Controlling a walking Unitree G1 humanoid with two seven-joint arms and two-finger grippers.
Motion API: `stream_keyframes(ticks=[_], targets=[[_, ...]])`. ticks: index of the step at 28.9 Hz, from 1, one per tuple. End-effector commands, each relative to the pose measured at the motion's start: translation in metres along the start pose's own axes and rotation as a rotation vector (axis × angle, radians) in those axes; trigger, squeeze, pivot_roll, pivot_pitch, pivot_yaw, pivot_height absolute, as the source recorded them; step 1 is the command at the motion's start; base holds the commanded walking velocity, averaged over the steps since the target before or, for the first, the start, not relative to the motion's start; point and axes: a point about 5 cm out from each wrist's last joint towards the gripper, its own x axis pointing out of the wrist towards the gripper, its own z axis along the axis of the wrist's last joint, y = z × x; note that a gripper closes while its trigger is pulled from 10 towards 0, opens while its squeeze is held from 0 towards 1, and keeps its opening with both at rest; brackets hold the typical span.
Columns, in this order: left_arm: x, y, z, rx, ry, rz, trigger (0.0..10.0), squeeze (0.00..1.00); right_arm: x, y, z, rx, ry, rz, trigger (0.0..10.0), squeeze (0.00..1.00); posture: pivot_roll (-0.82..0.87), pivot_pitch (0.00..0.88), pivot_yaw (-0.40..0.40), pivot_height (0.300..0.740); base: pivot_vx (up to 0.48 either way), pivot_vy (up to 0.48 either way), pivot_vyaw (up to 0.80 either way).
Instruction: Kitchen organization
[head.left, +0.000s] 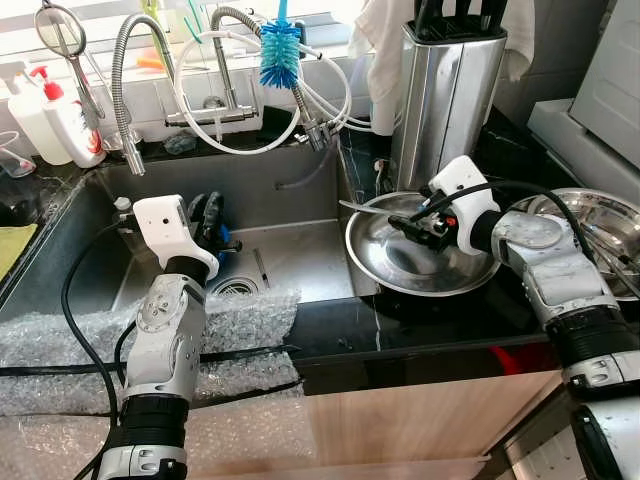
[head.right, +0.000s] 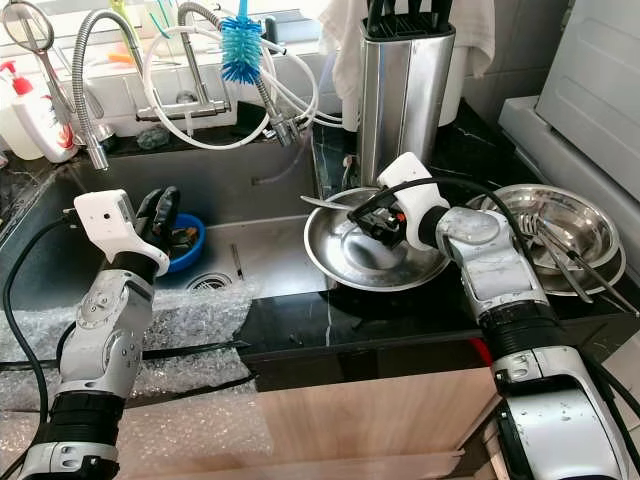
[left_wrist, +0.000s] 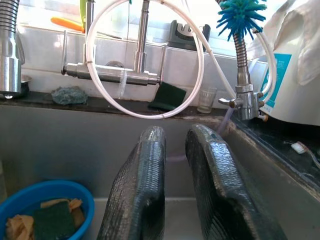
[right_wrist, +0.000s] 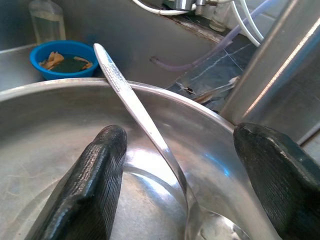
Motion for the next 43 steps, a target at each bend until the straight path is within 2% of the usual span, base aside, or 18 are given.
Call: stream_keyframes(ticks=[1,4,10,22,26,32,39,43], targets=[[-0.001,0.009,0.006,-0.030,-0.059,0.019,10.0,0.00,0.004,0.002,0.011,-0.030,-0.023,0.026,10.0,0.00,-0.06,0.026,0.113,0.740,0.000,0.000,0.00],[-0.004,0.013,0.007,-0.044,-0.087,0.034,10.0,0.00,0.005,0.003,0.011,-0.034,-0.022,0.037,10.0,0.00,-0.06,0.029,0.113,0.740,0.000,0.000,0.00],[-0.010,0.023,0.001,-0.014,-0.104,0.085,10.0,0.00,0.005,0.003,0.010,-0.045,-0.019,0.049,10.0,0.00,-0.06,0.031,0.106,0.740,0.000,0.000,0.00],[-0.019,0.034,-0.017,0.020,-0.020,0.098,10.0,0.00,0.004,0.002,0.011,-0.050,-0.016,0.051,10.0,0.00,-0.06,0.035,0.105,0.740,0.000,0.000,0.00],[-0.018,0.033,-0.020,0.022,0.005,0.088,10.0,0.00,0.006,0.002,0.013,-0.010,-0.024,0.057,10.0,0.00,-0.06,0.037,0.106,0.740,0.000,0.000,0.00],[-0.019,0.032,-0.024,0.019,0.032,0.076,10.0,0.00,0.006,0.006,0.028,0.072,-0.109,0.093,10.0,0.00,-0.06,0.038,0.108,0.740,0.000,0.000,0.00],[-0.019,0.031,-0.026,0.015,0.041,0.069,10.0,0.00,0.007,0.009,0.022,0.061,-0.063,0.104,10.0,0.00,-0.07,0.034,0.107,0.740,0.000,0.000,0.00],[-0.018,0.030,-0.025,0.008,0.041,0.066,10.0,0.00,0.005,0.007,0.027,0.045,-0.085,0.090,10.0,0.00,-0.07,0.032,0.107,0.740,0.000,0.000,0.00]])
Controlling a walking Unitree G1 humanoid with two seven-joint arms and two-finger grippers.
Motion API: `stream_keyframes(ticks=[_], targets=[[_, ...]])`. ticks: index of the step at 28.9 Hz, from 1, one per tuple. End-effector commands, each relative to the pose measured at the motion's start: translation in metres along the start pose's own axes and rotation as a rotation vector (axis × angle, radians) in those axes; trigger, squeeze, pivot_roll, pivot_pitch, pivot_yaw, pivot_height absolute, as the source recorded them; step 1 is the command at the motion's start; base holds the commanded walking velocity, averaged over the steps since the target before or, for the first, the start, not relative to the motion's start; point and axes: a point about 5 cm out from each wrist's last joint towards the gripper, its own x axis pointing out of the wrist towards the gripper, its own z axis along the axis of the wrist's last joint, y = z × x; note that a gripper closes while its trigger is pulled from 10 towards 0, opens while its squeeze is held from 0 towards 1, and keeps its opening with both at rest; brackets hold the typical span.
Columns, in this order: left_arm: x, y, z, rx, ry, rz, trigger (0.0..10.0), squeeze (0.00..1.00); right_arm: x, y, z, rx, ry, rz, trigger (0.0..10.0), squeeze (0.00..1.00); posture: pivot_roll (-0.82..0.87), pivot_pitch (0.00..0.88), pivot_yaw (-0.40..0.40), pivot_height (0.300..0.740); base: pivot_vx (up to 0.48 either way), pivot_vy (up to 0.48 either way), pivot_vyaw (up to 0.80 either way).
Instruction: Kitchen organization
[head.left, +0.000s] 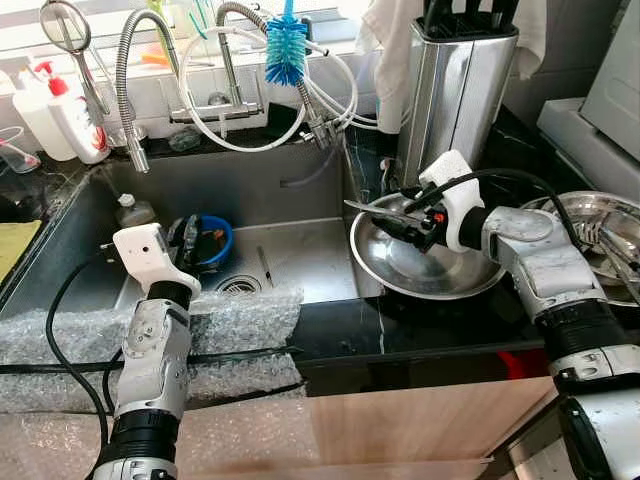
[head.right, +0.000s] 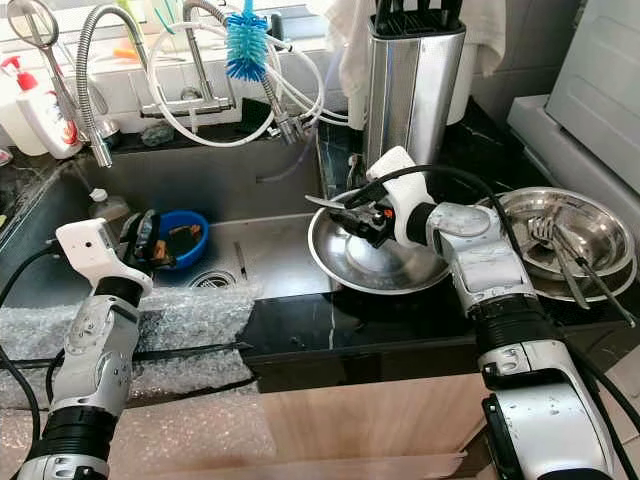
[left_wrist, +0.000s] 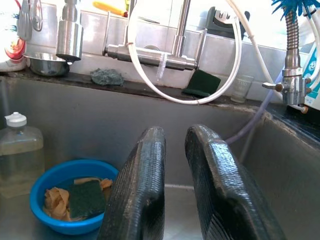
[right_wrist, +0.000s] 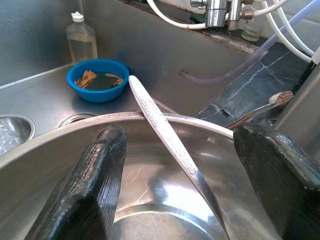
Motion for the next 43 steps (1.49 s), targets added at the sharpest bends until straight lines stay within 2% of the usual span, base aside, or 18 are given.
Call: stream_keyframes(ticks=[1,4,7,11,14,18,20,30,36,42,43], targets=[[0.000,0.001,-0.004,0.011,0.030,-0.008,10.0,0.00,-0.001,0.000,0.018,-0.043,-0.052,-0.006,10.0,0.00,-0.07,0.031,0.108,0.740,0.000,0.000,0.00],[0.000,0.002,-0.004,0.008,0.030,-0.009,10.0,0.00,-0.002,0.001,0.030,-0.055,-0.106,0.005,10.0,0.00,-0.07,0.030,0.109,0.740,0.000,0.000,0.00],[0.000,0.001,-0.003,0.000,0.027,-0.009,10.0,0.00,-0.003,0.004,0.038,-0.109,-0.118,0.011,10.0,0.00,-0.07,0.030,0.109,0.740,0.000,0.000,0.00],[0.000,0.000,-0.003,-0.010,0.026,-0.012,10.0,0.00,-0.005,0.004,0.046,-0.123,-0.135,0.010,10.0,0.00,-0.07,0.027,0.108,0.740,0.000,0.000,0.00],[0.000,0.000,-0.003,-0.011,0.026,-0.013,10.0,0.00,-0.006,0.005,0.046,-0.124,-0.137,0.009,10.0,0.00,-0.07,0.027,0.108,0.740,0.000,0.000,0.00],[-0.001,-0.003,-0.006,-0.020,0.038,-0.020,10.0,0.00,-0.002,0.008,0.040,-0.177,-0.076,0.020,10.0,0.00,-0.07,0.028,0.109,0.740,0.000,0.000,0.00],[-0.001,-0.003,-0.006,-0.024,0.036,-0.018,10.0,0.00,0.001,0.012,0.040,-0.193,-0.079,0.048,10.0,0.00,-0.07,0.027,0.107,0.740,0.000,0.000,0.00],[-0.001,-0.001,-0.004,-0.019,0.026,-0.009,10.0,0.00,0.006,0.020,0.044,-0.180,-0.118,0.110,10.0,0.00,-0.06,0.030,0.103,0.740,0.000,0.000,0.00],[-0.002,-0.003,-0.006,-0.021,0.030,-0.012,10.0,0.00,0.011,0.033,0.035,-0.154,-0.126,0.196,10.0,0.00,-0.06,0.037,0.103,0.740,0.000,0.000,0.00],[-0.001,-0.004,-0.005,-0.017,0.027,-0.014,10.0,0.00,0.015,0.034,0.028,-0.135,-0.108,0.187,10.0,0.00,-0.06,0.039,0.102,0.740,0.000,0.000,0.00],[-0.001,-0.004,-0.005,-0.015,0.027,-0.013,10.0,0.00,0.015,0.031,0.020,-0.114,-0.084,0.161,10.0,0.00,-0.06,0.039,0.101,0.740,0.000,0.000,0.00]])
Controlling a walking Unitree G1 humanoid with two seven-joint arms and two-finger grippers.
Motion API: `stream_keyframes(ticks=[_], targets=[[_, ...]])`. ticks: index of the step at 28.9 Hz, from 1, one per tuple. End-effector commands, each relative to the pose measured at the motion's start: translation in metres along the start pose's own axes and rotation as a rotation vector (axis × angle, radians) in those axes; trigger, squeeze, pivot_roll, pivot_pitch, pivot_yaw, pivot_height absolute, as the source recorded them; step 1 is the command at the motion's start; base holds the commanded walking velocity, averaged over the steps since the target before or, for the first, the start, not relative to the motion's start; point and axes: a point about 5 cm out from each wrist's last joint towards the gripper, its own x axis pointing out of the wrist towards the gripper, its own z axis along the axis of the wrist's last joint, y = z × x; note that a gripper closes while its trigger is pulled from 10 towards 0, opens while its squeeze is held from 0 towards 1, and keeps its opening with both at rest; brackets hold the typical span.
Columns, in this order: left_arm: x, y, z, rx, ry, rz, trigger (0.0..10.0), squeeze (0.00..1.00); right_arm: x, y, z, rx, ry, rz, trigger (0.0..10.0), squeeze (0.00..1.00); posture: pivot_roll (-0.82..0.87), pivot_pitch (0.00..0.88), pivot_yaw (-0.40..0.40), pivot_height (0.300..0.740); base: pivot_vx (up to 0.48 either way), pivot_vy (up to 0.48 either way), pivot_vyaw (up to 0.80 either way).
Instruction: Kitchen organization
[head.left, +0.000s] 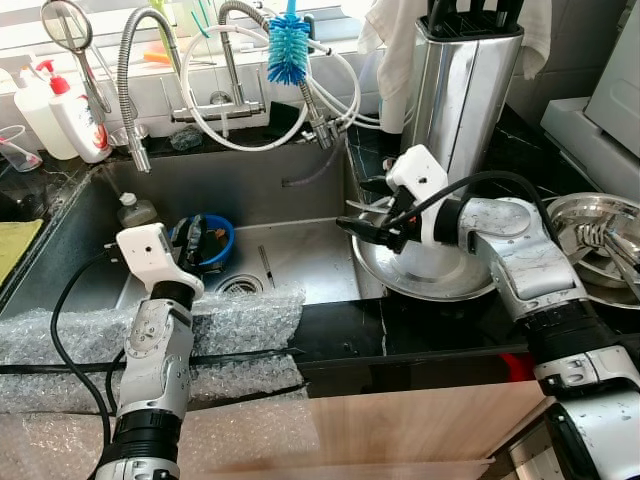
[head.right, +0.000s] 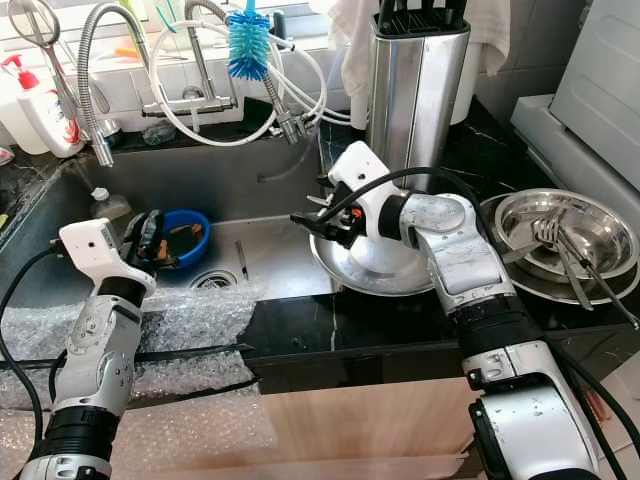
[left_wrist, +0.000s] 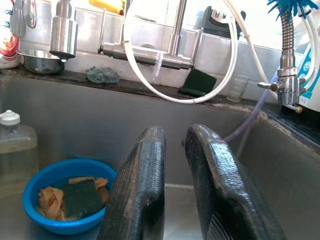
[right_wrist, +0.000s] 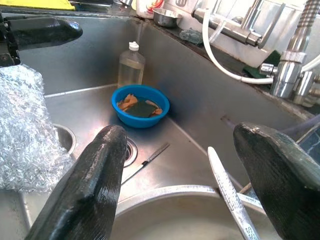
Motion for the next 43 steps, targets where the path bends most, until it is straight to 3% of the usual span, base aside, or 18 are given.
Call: stream_keyframes(ticks=[1,10,33,34,35,43], targets=[[-0.002,-0.001,-0.004,-0.001,0.024,0.002,10.0,0.00,0.001,0.001,-0.009,0.023,0.023,-0.016,10.0,0.00,-0.06,0.039,0.101,0.740,0.000,0.000,0.00],[-0.001,-0.003,-0.005,-0.008,0.028,-0.006,10.0,0.00,-0.007,-0.012,-0.018,0.045,0.089,-0.105,10.0,0.00,-0.06,0.043,0.104,0.740,0.000,0.000,0.00],[-0.001,-0.004,-0.006,-0.020,0.042,-0.018,10.0,0.00,-0.015,-0.022,-0.024,0.032,0.180,-0.173,9.9,0.00,-0.06,0.051,0.106,0.740,0.000,0.000,0.00],[-0.001,-0.004,-0.006,-0.021,0.044,-0.019,10.0,0.00,-0.015,-0.022,-0.026,0.033,0.187,-0.176,4.4,0.00,-0.06,0.051,0.106,0.740,0.000,0.000,0.00],[-0.001,-0.005,-0.007,-0.021,0.047,-0.020,10.0,0.00,-0.015,-0.022,-0.027,0.039,0.192,-0.178,0.0,0.00,-0.06,0.051,0.106,0.740,0.000,0.000,0.00],[-0.002,-0.004,-0.007,-0.021,0.052,-0.020,10.0,0.00,-0.013,-0.020,-0.028,0.039,0.198,-0.172,0.0,0.00,-0.06,0.051,0.107,0.740,0.000,0.000,0.00]])
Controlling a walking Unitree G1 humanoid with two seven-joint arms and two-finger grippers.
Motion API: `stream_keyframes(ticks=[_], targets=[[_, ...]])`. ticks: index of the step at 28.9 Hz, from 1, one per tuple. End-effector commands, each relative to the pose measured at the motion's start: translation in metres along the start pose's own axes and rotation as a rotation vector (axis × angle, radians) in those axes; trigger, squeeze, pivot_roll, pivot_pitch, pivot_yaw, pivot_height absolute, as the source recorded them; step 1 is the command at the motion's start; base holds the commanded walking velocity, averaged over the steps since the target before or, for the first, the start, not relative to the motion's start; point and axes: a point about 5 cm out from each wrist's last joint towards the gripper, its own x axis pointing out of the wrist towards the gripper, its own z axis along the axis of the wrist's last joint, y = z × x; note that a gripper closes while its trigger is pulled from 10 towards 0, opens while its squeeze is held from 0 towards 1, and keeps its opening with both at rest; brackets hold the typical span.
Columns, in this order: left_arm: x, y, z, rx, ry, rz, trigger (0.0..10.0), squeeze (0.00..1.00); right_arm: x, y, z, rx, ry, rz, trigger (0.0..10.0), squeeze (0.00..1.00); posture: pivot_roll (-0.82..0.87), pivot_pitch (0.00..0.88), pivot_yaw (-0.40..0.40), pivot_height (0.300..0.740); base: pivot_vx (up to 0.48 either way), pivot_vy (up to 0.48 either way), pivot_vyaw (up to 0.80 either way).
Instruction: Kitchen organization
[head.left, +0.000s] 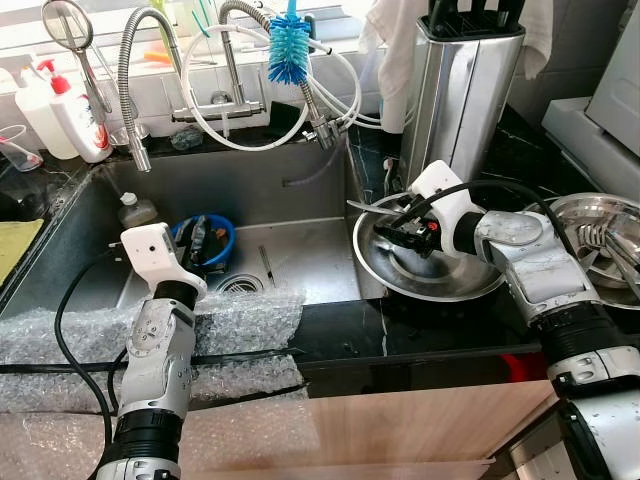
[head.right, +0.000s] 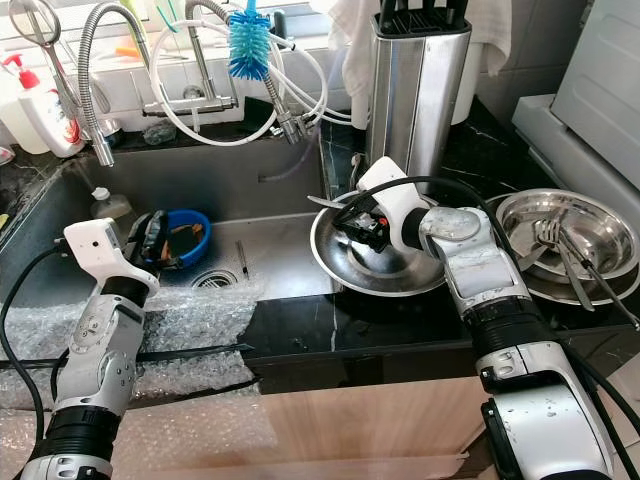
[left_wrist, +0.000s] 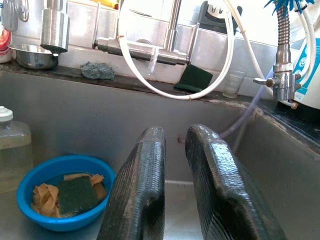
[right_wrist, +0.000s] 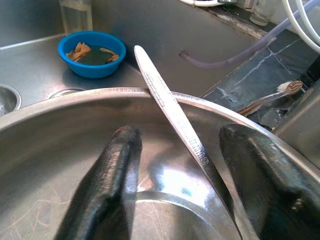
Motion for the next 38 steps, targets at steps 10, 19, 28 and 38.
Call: stream_keyframes(ticks=[10,19,28,38], targets=[[-0.002,0.001,-0.006,-0.011,0.036,0.005,10.0,0.00,0.001,-0.001,0.008,-0.018,-0.013,-0.007,0.0,0.00,-0.06,0.050,0.107,0.740,0.000,0.000,0.00],[-0.002,0.001,-0.006,-0.010,0.037,0.007,10.0,0.00,0.002,-0.001,0.012,-0.025,-0.033,-0.008,0.0,0.00,-0.06,0.048,0.107,0.740,0.000,0.000,0.00],[-0.002,0.001,-0.006,-0.011,0.039,0.005,10.0,0.00,0.002,0.000,0.015,-0.024,-0.054,-0.013,0.0,0.00,-0.06,0.048,0.107,0.740,0.000,0.000,0.00],[-0.001,0.001,-0.006,-0.009,0.033,0.011,10.0,0.00,0.005,0.009,0.038,-0.017,-0.188,-0.007,0.0,0.00,-0.06,0.043,0.105,0.740,0.000,0.000,0.00]])
